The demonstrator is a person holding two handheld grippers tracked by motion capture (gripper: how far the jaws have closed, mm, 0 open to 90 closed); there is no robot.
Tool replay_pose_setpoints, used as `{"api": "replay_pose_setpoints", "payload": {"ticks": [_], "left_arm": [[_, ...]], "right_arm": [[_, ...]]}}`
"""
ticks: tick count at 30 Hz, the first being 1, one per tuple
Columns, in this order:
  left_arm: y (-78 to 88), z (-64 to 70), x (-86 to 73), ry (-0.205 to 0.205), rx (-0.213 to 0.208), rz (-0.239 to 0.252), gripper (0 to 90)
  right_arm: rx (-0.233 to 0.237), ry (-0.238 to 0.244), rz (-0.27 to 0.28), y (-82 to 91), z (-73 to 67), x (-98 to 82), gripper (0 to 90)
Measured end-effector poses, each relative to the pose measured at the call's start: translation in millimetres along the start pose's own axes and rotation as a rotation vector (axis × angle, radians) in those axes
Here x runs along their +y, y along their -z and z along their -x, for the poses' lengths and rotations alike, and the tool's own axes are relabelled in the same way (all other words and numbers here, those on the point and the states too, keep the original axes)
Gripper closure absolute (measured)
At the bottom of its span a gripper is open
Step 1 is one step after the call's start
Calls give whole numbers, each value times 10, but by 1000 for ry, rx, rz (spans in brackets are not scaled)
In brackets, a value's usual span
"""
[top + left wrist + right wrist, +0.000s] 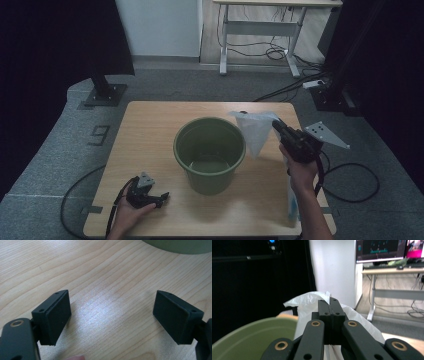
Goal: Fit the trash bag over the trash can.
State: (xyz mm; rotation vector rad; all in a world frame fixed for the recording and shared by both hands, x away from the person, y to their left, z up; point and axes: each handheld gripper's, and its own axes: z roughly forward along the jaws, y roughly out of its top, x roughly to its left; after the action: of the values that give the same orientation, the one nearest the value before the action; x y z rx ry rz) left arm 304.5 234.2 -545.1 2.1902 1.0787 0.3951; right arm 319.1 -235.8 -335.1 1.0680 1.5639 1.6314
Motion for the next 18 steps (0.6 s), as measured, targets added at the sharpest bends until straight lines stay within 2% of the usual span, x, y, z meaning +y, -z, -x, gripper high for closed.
{"api": "replay_pose_setpoints", "payload": {"ticks": [12, 18], "left_arm": [[-1, 3, 1, 3, 4, 0, 147], [-2, 6, 1, 5, 4, 0, 147]], "right_arm": [[24, 7, 136, 128, -153, 408, 889], [54, 14, 207, 189, -310, 565, 889]]}}
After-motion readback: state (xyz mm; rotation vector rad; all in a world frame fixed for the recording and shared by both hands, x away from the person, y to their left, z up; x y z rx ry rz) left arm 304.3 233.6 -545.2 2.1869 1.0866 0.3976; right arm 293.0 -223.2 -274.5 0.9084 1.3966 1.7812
